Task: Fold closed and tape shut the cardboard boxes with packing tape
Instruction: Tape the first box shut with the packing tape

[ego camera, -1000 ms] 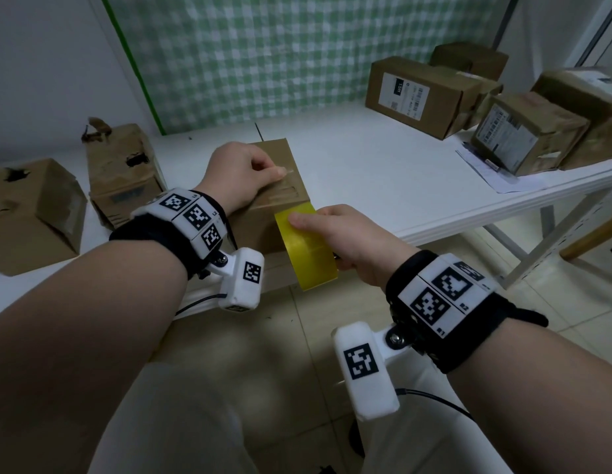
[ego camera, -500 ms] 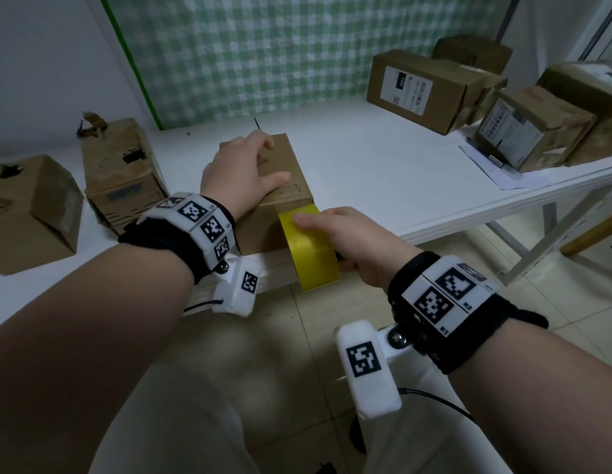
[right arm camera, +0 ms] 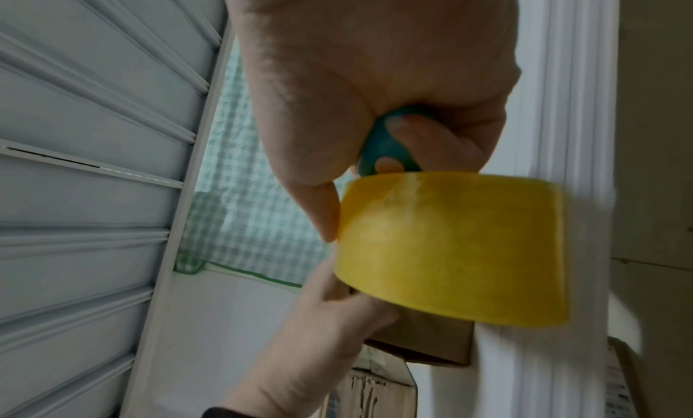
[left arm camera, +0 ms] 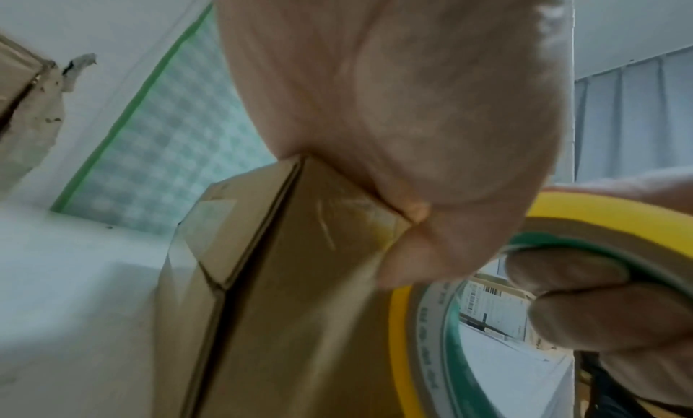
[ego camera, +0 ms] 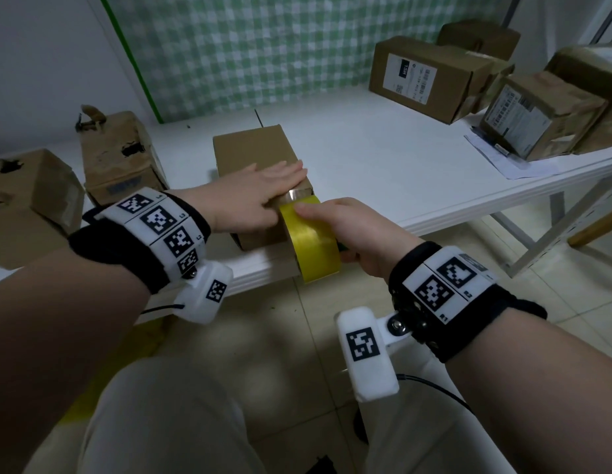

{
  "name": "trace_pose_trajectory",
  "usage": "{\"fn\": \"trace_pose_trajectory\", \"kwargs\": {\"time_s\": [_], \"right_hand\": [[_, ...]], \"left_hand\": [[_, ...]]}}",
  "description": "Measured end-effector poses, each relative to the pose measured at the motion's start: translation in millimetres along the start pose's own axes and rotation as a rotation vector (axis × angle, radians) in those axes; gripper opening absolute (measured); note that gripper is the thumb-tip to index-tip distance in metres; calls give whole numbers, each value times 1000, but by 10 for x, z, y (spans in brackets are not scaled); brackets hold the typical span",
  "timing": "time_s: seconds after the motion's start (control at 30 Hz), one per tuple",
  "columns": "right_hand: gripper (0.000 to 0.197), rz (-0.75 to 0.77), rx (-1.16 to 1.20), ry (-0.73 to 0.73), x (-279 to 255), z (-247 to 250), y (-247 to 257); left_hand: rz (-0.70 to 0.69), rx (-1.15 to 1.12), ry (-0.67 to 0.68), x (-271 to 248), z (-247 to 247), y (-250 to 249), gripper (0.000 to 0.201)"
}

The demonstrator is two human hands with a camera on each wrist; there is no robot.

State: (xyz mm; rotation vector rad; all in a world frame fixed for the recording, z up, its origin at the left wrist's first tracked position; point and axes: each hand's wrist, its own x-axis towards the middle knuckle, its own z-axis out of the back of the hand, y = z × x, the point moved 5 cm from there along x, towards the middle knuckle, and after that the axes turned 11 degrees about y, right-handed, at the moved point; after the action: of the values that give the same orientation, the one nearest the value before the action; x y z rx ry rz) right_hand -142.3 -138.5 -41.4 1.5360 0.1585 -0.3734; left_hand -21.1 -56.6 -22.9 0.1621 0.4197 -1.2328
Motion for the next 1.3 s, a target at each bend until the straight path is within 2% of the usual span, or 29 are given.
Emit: {"fn": "trace_pose_trajectory", "kwargs": {"time_s": [0.07,0.1,0.2,0.33,0.67,0.73,0.8,0.87,0.93,1.1,1.3], "right_hand": [[18,6,-17,28,1,-2,-20],[18,7,-17,52,-5,-10,-38],[20,-1,-16,111,-25,-36,-105],[16,19,26,118,-44,-66,-93],[20,-45,38,65,-127,-67,-185],[21,-48,43,53,-130,-77,-183],[24,-57,26,35,-130,-75,-179],[26,-63,0,21,-127,-69,-191],[25,-61,-4,24,-123,-62,-206],[22,-62,9,45,-115,-20,-213],[21,-48,-29,29,-67,58,-208]], "left_hand": [[24,94,-13,24,-37,22,89],[25,109,-38,34,-48,27,90],[20,106,-103,47,-80,36,82],[12,70,-123,51,-72,42,79],[56,29,-64,38,-34,5,82],[64,-43,-20,36,3,10,82],[63,-193,7,28,82,-9,73],[60,-294,-27,31,140,-32,58],[88,-295,-108,52,130,-49,47],[182,-189,-324,112,47,-57,53],[208,-103,-293,158,20,-64,58]]}}
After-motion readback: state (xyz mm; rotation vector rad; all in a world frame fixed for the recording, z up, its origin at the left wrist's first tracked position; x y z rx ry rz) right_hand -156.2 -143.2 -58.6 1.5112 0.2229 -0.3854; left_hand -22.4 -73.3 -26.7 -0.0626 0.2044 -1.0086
